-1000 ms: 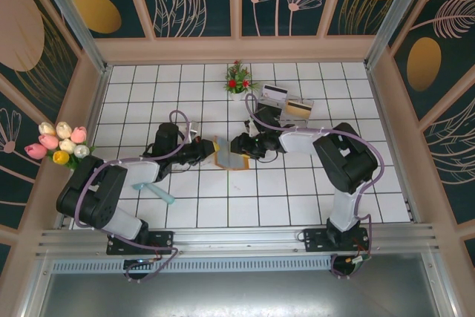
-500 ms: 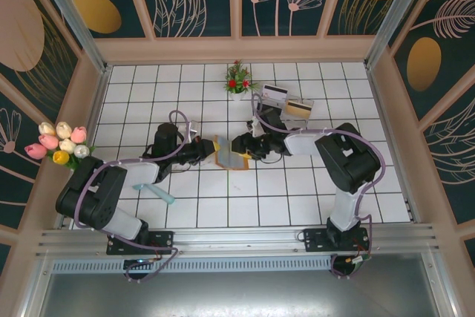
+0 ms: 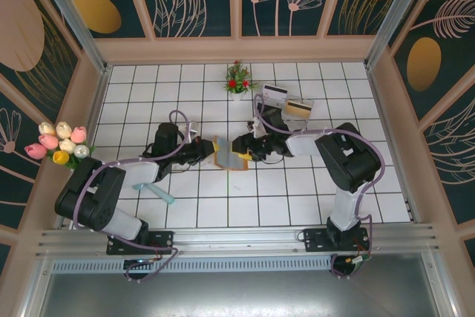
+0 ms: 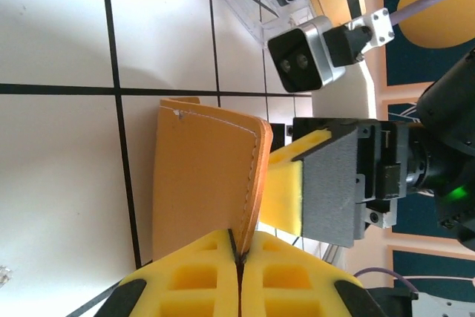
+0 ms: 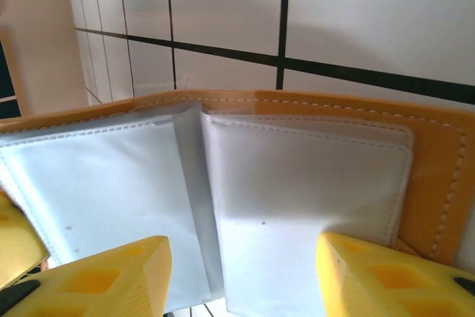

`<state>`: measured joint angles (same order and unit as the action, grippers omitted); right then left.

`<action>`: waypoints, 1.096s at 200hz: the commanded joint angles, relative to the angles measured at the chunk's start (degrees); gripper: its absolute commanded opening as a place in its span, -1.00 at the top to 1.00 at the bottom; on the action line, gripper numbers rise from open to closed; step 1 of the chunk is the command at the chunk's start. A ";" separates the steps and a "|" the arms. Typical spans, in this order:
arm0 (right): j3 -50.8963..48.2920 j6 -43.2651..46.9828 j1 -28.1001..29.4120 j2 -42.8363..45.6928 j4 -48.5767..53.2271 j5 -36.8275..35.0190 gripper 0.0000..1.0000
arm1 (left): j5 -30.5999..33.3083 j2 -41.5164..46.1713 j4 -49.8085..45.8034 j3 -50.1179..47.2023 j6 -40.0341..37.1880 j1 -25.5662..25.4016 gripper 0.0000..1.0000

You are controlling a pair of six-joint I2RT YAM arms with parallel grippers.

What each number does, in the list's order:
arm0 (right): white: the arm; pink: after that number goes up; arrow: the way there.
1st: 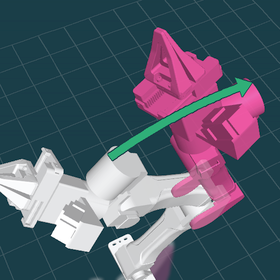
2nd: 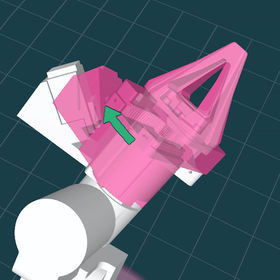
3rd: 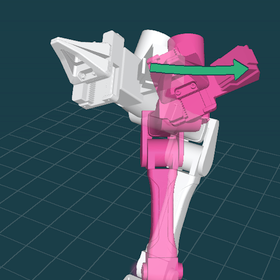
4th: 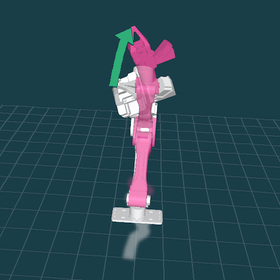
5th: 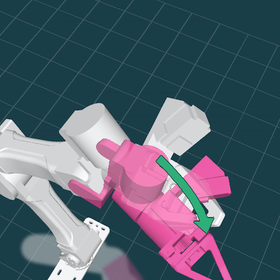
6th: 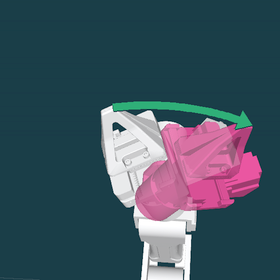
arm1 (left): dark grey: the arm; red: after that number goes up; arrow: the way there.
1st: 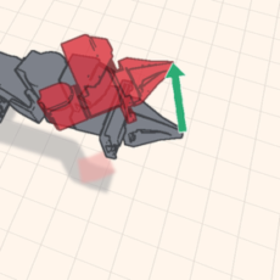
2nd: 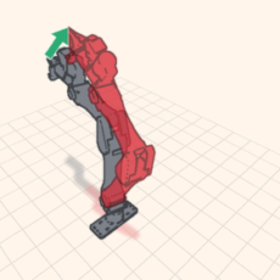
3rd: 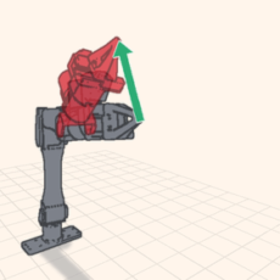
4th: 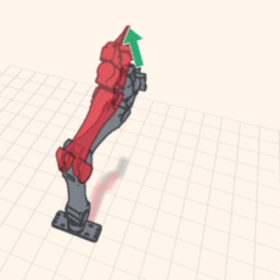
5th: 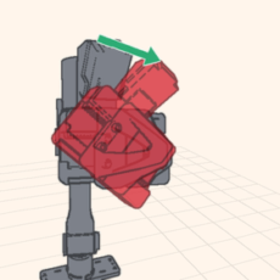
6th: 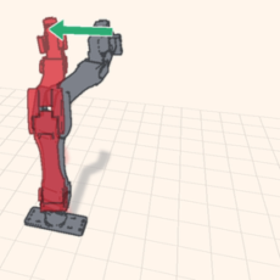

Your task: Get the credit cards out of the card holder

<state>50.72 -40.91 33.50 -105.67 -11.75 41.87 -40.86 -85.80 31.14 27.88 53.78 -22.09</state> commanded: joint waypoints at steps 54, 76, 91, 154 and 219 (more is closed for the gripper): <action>7.35 1.83 4.70 6.42 11.14 -12.88 -0.39 | 13.58 5.47 -26.14 10.09 -10.56 -0.92 1.00; 12.18 0.79 6.96 4.52 14.82 -17.18 -0.41 | 16.57 6.27 -31.46 12.27 -12.33 -1.27 1.00; 13.53 -1.69 7.10 3.20 13.25 -17.61 -0.38 | 16.92 6.55 -32.57 12.66 -13.14 -1.46 1.00; 22.01 -2.16 8.03 -4.13 16.13 -16.40 -0.18 | 16.15 6.18 -31.82 12.99 -14.53 -1.57 1.00; 26.89 0.39 9.46 -9.38 18.27 -13.74 -0.14 | 15.43 6.08 -31.22 12.90 -15.52 -1.56 1.00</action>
<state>75.29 -42.26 41.69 -113.80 4.21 26.63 -24.75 -80.25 -0.93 39.35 40.03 -23.27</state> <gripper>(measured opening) 0.562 0.067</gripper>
